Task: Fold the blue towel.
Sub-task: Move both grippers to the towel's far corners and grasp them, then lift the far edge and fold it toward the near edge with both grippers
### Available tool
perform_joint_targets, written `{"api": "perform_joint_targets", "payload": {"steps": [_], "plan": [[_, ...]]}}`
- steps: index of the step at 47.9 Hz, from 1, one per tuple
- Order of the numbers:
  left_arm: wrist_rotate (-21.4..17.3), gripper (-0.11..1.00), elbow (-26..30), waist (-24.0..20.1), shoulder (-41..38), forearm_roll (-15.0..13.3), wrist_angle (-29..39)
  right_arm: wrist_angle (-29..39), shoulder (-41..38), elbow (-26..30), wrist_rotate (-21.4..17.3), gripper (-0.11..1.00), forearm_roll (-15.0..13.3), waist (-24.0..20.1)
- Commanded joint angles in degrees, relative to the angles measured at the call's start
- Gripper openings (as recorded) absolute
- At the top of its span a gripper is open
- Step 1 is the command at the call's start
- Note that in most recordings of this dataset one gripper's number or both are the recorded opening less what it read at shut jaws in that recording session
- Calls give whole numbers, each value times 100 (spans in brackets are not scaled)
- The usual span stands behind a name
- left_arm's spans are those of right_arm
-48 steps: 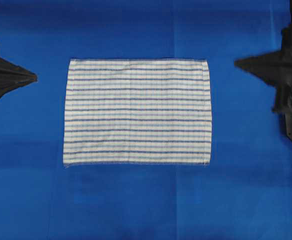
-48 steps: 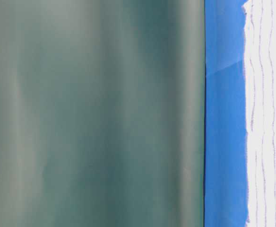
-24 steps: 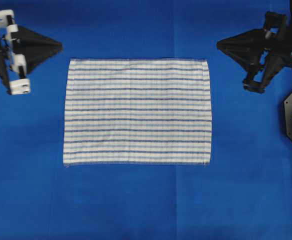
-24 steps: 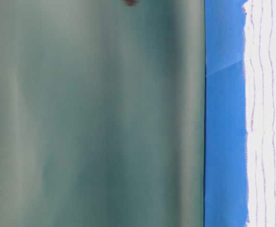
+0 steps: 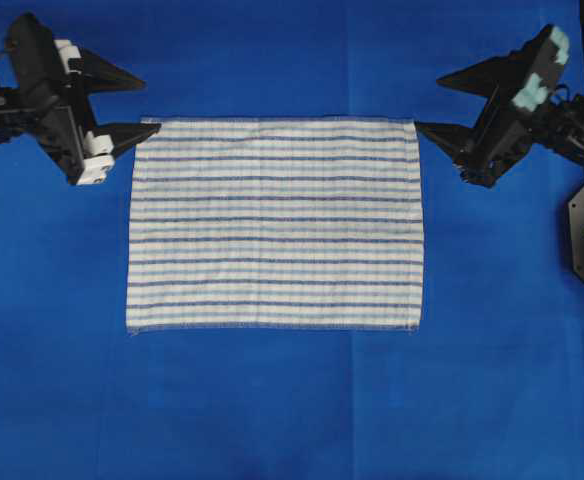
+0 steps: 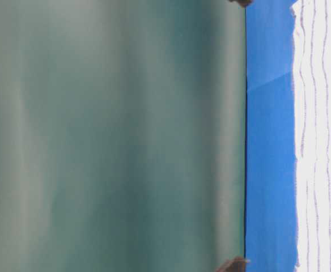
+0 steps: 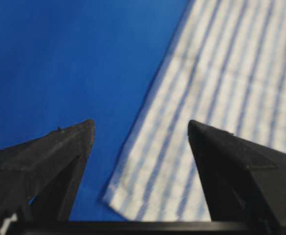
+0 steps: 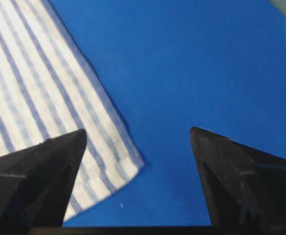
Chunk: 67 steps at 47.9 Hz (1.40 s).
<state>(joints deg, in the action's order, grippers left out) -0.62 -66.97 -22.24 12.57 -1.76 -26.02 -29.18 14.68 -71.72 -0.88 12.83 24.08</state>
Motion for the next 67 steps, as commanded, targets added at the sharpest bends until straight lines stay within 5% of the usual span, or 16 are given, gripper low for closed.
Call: {"api": "perform_joint_targets", "payload": {"steps": [1, 23, 36, 40, 51, 67], "plan": [[9, 73, 123, -176, -316, -18, -141, -185, -308, 97, 9, 70, 44, 9], [35, 72, 229, -308, -1336, -26, -404, -246, -1485, 492, 9, 69, 88, -167], [44, 68, 378, -308, -1661, -18, -325, -246, -1556, 536, 9, 55, 88, -220], [44, 58, 378, -308, -1670, -18, -229, -246, -1556, 527, 9, 42, 88, -220], [35, 4, 387, -220, -1661, -18, -88, -246, -1556, 536, 9, 4, 88, -255], [-53, 2, 431, -97, -1397, -18, -35, -185, -1371, 545, 9, -2, 88, -334]]}}
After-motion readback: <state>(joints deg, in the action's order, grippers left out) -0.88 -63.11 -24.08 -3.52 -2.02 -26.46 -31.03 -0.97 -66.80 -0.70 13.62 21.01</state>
